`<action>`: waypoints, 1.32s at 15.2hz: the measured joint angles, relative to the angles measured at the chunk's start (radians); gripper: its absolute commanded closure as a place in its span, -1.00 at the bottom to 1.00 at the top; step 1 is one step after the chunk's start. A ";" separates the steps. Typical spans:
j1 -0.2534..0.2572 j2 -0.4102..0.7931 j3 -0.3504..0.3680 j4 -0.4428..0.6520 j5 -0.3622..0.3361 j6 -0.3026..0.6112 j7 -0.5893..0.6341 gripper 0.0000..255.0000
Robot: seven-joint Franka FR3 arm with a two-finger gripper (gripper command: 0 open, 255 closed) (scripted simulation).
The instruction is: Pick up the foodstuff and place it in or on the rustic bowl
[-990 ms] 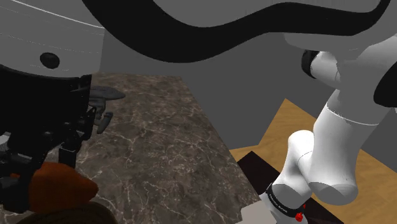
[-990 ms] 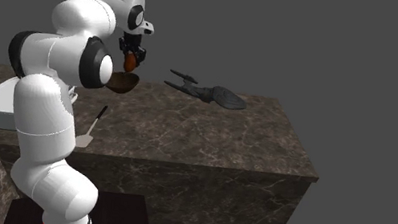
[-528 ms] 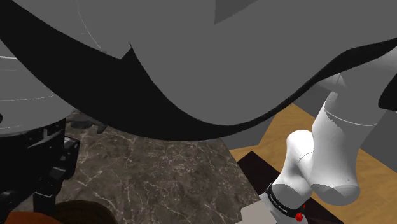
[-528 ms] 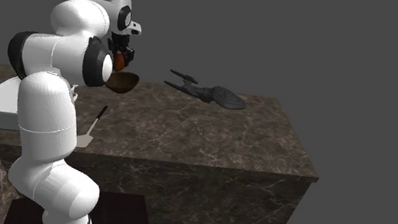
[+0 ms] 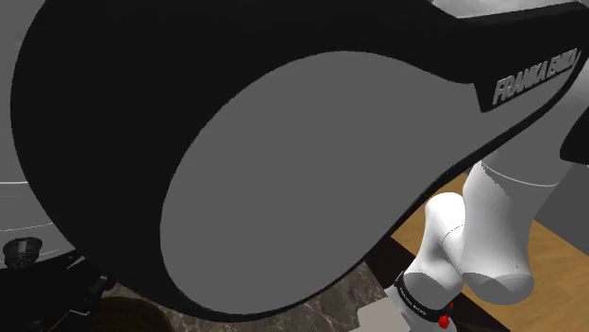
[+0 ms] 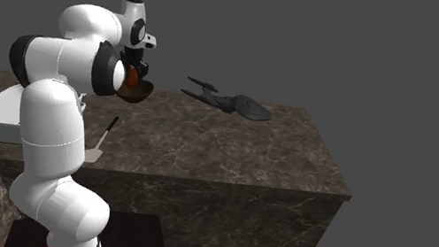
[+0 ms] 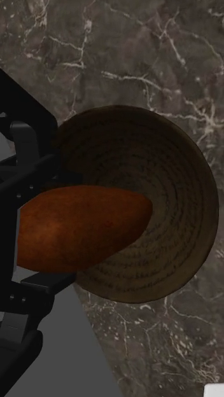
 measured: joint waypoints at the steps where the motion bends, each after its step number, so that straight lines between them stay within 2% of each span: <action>1: 0.000 -0.003 0.000 -0.017 0.002 0.014 -0.001 1.00; 4: 0.000 0.002 0.000 -0.045 0.001 0.046 -0.003 1.00; 9: 0.000 0.003 0.000 -0.047 0.000 0.050 -0.003 1.00; 10: 0.000 0.003 0.000 -0.047 0.000 0.050 -0.003 -1.00; 16: 0.000 0.003 0.000 -0.048 0.000 0.050 -0.003 -1.00; 20: -0.012 -0.031 -0.003 0.004 0.017 -0.032 -0.015 -1.00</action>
